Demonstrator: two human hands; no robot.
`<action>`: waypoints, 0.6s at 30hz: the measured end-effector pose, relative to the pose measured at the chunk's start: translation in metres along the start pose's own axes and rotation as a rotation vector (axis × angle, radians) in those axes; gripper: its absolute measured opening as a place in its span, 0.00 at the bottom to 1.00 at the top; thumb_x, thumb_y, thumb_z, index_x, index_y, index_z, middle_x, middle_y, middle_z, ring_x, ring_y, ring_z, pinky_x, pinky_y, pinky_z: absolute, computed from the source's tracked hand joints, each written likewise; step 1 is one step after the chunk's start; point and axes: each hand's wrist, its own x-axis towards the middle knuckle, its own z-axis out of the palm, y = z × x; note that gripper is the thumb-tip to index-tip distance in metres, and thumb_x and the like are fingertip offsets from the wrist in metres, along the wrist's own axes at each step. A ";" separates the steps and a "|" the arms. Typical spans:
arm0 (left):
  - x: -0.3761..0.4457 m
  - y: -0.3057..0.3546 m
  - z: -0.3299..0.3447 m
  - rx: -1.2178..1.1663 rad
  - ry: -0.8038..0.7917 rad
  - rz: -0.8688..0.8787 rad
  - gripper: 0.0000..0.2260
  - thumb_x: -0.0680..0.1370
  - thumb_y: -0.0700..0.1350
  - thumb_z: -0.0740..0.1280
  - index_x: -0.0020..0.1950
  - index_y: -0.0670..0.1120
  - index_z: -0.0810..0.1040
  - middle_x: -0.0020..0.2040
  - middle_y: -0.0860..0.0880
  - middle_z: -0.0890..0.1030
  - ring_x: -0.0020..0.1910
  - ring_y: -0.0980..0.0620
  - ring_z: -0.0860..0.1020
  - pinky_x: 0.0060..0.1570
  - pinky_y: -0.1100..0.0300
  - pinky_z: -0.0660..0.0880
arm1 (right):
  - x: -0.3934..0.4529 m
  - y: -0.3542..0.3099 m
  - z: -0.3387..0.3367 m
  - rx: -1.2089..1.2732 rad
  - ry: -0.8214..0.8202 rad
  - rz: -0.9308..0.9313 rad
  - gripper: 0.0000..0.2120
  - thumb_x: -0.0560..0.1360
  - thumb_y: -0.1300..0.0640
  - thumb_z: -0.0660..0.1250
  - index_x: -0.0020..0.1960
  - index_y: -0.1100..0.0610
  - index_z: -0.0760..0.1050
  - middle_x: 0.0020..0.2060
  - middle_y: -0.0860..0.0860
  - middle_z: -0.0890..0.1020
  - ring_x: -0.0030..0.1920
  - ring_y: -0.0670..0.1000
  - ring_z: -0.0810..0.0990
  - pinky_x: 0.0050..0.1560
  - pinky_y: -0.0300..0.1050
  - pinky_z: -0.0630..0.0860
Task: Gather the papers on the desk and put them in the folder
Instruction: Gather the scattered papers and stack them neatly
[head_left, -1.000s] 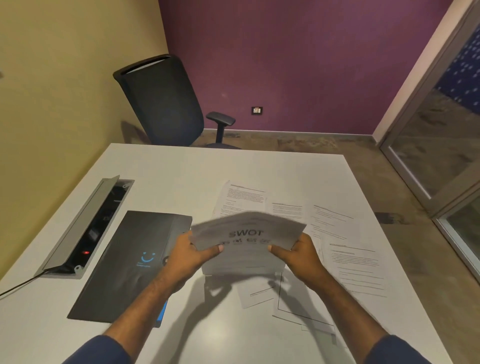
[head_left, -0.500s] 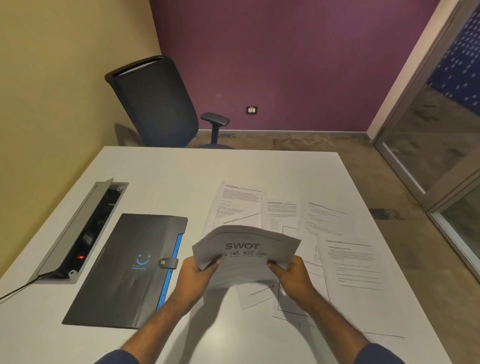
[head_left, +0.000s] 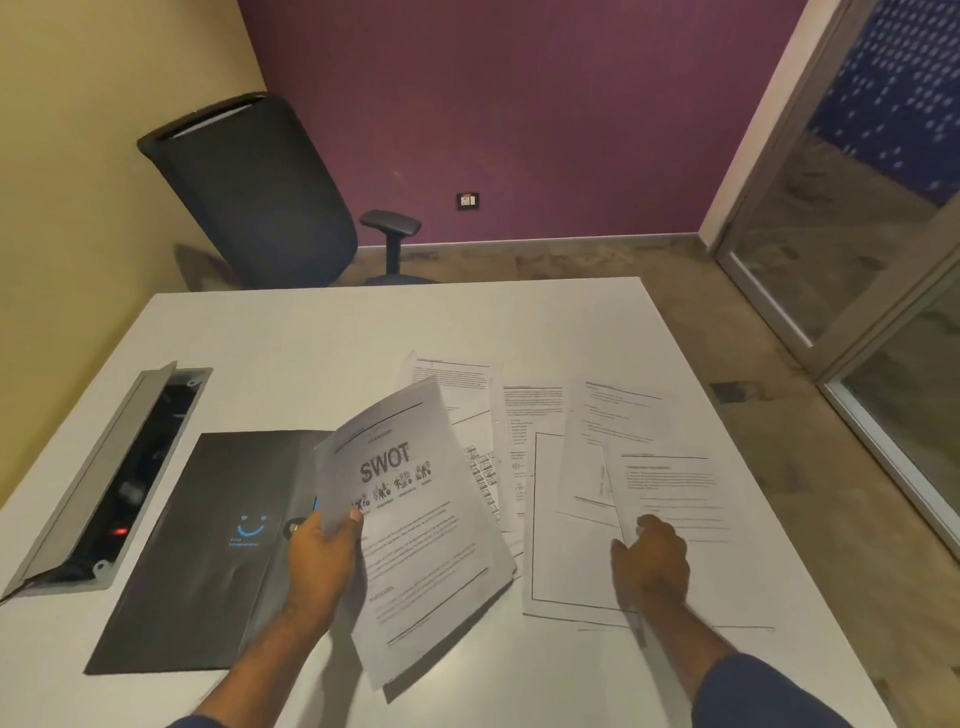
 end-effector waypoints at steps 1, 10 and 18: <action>0.001 -0.003 0.002 0.013 0.004 -0.014 0.07 0.79 0.41 0.68 0.52 0.38 0.81 0.44 0.43 0.85 0.45 0.43 0.83 0.44 0.52 0.79 | 0.002 0.006 0.000 -0.074 0.002 0.002 0.23 0.72 0.51 0.70 0.64 0.57 0.72 0.59 0.54 0.78 0.63 0.57 0.73 0.58 0.52 0.76; 0.009 -0.012 0.021 0.053 -0.083 -0.097 0.09 0.79 0.44 0.69 0.56 0.41 0.80 0.46 0.44 0.85 0.46 0.45 0.83 0.37 0.58 0.77 | 0.002 0.022 0.013 -0.457 -0.056 -0.068 0.10 0.78 0.51 0.61 0.56 0.54 0.74 0.53 0.50 0.76 0.55 0.52 0.75 0.50 0.45 0.75; 0.016 -0.012 0.031 0.073 -0.153 -0.134 0.07 0.79 0.42 0.68 0.56 0.41 0.79 0.46 0.44 0.85 0.42 0.47 0.84 0.30 0.65 0.76 | 0.012 0.001 0.010 -0.288 -0.010 -0.067 0.08 0.73 0.61 0.59 0.43 0.58 0.77 0.43 0.52 0.79 0.45 0.55 0.79 0.44 0.48 0.78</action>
